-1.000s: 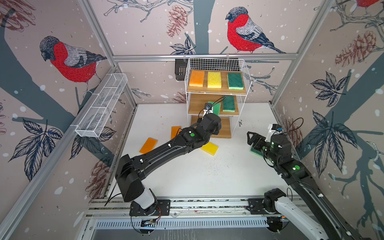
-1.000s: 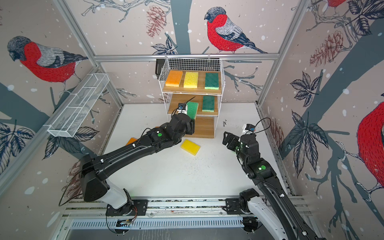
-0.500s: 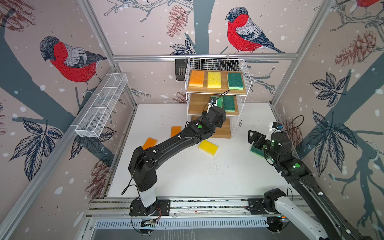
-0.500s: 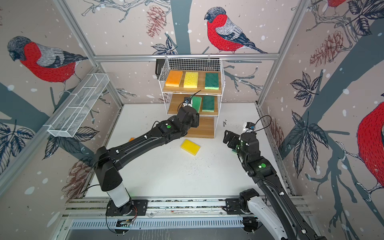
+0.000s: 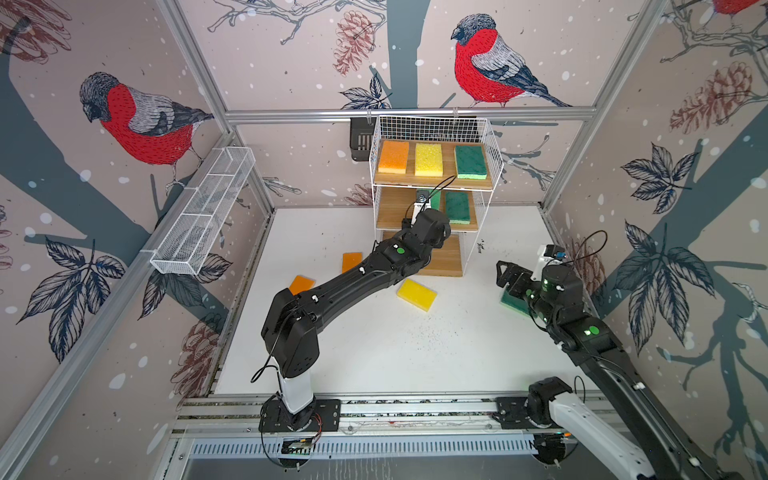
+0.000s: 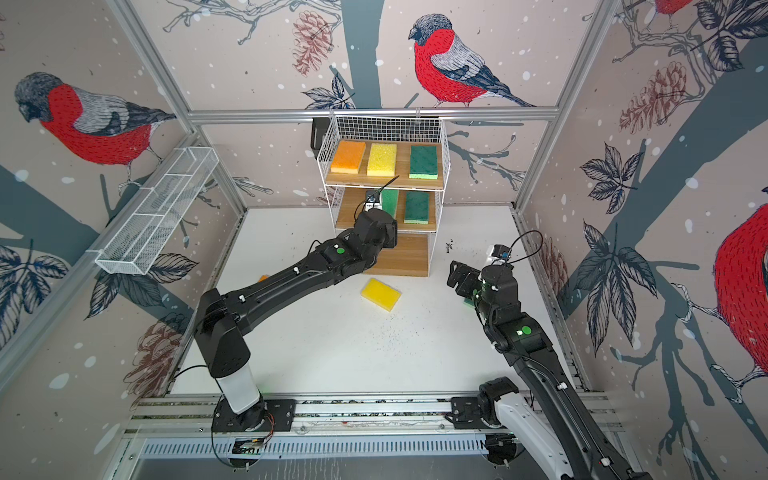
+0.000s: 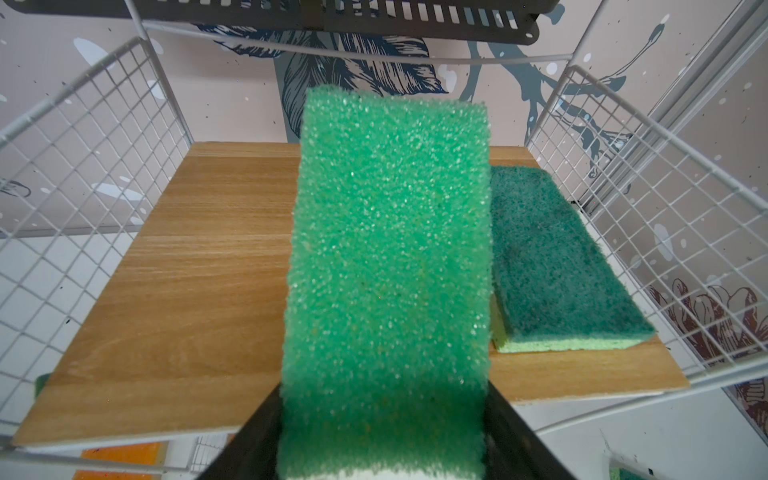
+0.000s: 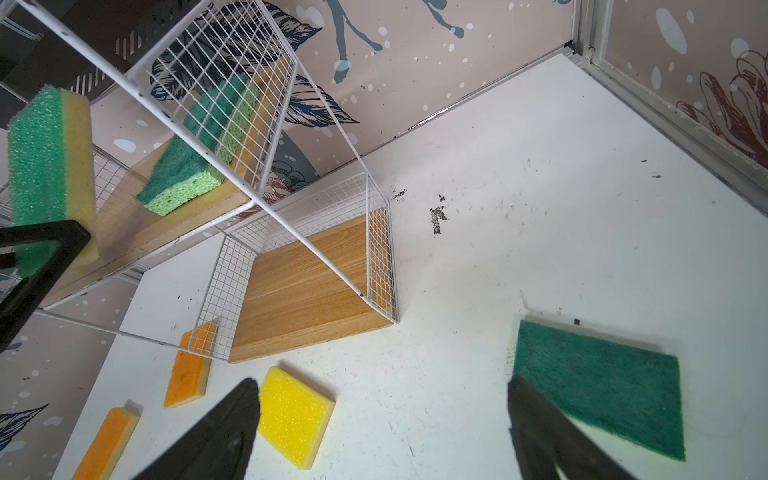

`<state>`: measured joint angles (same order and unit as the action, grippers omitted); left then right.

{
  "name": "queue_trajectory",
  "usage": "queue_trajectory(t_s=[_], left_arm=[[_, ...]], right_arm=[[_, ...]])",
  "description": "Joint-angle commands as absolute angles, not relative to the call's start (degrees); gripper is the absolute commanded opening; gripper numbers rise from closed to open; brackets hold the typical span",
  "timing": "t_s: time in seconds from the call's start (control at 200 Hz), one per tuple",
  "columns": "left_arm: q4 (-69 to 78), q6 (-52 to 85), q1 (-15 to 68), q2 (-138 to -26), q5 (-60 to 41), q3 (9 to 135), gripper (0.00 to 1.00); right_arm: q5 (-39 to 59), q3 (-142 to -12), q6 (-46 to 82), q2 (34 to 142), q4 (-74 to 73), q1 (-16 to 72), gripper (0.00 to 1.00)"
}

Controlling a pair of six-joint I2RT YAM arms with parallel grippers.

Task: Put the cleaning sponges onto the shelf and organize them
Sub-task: 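Lower the bright green sponge onto the middle shelf beside the dark green one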

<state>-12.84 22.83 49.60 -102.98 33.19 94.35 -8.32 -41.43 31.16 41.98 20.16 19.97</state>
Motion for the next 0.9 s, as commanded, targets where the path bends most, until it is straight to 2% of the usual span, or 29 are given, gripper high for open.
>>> queue_trajectory(t_s=[0.0,0.47,0.891], left_arm=[[-8.54,21.63,49.4,-103.41,34.55,93.97,0.65],[-6.46,22.77,48.62,-106.23,35.39,94.46,0.67],[-6.86,23.02,48.57,-107.86,35.51,95.22,0.73]], right_arm=[[-7.87,-41.14,29.97,41.94,19.07,19.78,0.93],[-6.81,-39.99,29.72,42.07,18.55,19.0,0.93],[-6.21,-39.05,29.68,41.57,18.28,18.54,0.93]])
